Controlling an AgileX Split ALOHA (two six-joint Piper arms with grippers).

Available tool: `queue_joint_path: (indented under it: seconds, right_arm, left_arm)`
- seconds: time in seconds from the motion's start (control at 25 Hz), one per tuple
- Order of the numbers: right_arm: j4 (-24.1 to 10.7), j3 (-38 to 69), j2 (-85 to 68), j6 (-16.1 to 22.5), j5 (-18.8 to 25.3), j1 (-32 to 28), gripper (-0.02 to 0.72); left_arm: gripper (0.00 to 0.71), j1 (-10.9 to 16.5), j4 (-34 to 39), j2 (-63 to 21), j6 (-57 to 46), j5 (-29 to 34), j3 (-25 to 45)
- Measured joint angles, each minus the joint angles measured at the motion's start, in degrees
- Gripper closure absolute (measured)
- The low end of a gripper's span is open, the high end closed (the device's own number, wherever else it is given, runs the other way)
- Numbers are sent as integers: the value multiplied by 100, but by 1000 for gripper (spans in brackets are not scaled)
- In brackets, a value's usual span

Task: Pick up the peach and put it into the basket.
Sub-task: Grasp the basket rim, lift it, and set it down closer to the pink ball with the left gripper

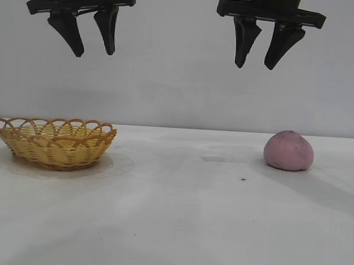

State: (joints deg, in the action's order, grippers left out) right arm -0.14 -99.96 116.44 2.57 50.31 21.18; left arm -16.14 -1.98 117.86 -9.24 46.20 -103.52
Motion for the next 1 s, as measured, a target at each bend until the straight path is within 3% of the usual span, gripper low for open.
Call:
queue_joint_path:
  seconds: [0.28, 0.48, 0.8, 1.0]
  right_arm:
    - [0, 0, 0, 0, 0, 0, 300]
    - [0, 0, 0, 12, 0, 0, 300]
    - [0, 0, 0, 49, -10, 0, 300]
    - [0, 0, 0, 70, -10, 0, 300]
  left_arm:
    - [301, 0, 0, 0, 11, 74, 0]
    - [301, 37, 325, 0, 33, 515, 19]
    - [301, 962, 5, 0, 1120, 1094, 847]
    - [301, 1057, -20, 125, 1414, 1177, 1188]
